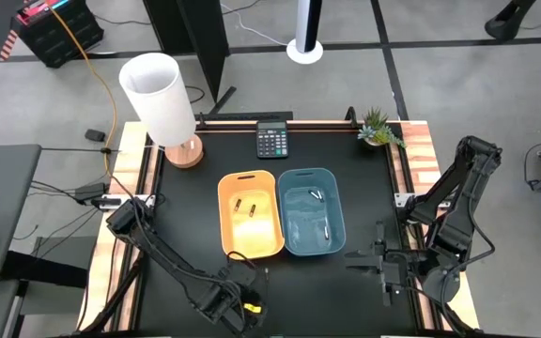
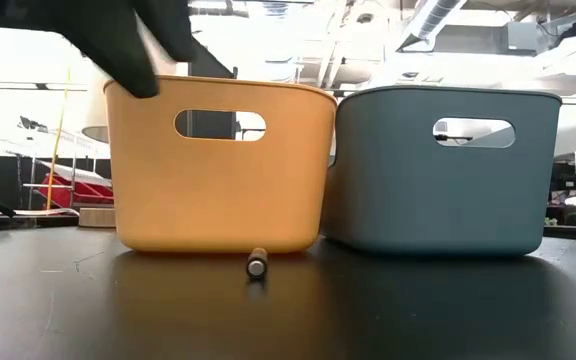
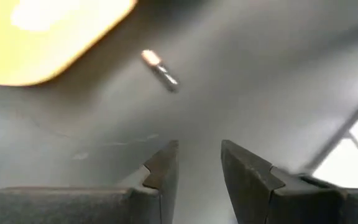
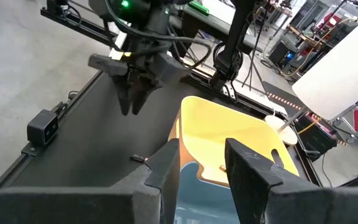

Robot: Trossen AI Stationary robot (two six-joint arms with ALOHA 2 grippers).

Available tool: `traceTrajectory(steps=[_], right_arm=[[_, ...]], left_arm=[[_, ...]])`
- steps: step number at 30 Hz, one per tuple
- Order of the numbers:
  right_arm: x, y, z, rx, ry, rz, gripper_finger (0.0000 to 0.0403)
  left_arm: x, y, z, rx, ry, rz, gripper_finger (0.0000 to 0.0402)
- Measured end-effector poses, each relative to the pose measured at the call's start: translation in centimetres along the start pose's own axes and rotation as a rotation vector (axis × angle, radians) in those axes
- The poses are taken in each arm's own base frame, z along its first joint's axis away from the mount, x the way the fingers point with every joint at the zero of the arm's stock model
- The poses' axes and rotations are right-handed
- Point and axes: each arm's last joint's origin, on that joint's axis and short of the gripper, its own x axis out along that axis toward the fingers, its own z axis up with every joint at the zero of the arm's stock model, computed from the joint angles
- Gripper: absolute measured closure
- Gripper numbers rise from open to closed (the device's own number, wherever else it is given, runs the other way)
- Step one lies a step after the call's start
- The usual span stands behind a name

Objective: Sort batteries
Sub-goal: Put the black battery into the yellow bin

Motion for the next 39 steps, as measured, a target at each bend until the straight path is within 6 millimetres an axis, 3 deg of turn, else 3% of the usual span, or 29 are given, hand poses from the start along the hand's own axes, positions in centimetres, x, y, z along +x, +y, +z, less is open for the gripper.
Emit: traceTrajectory(steps=[6, 17, 20, 29, 39], right_arm=[[0.0, 0.0, 0.0, -0.026, 0.000, 0.000, 0.0262], [-0.3, 0.2, 0.0, -0.059, -0.006, 0.015, 0.0262], [-0.5, 0.3, 0.0, -0.065, -0.009, 0.022, 0.0262], [-1.0, 0.7, 0.0, -0.115, -0.021, 0.044, 0.0262], [-1.5, 1.1, 0.0, -0.126, -0.033, 0.068, 0.0262]], left_arm=[[1.9, -0.7, 0.0, -0.150, -0.015, -0.042, 0.0291], [7.1, -1.2, 0.4, -0.275, -0.063, -0.050, 0.0353], [8.1, -1.2, 0.7, -0.303, -0.066, -0.057, 0.0344], [8.5, -1.2, 1.9, -0.351, -0.076, -0.059, 0.0287], [9.7, -0.3, 4.5, -0.416, -0.072, 0.002, 0.0282]])
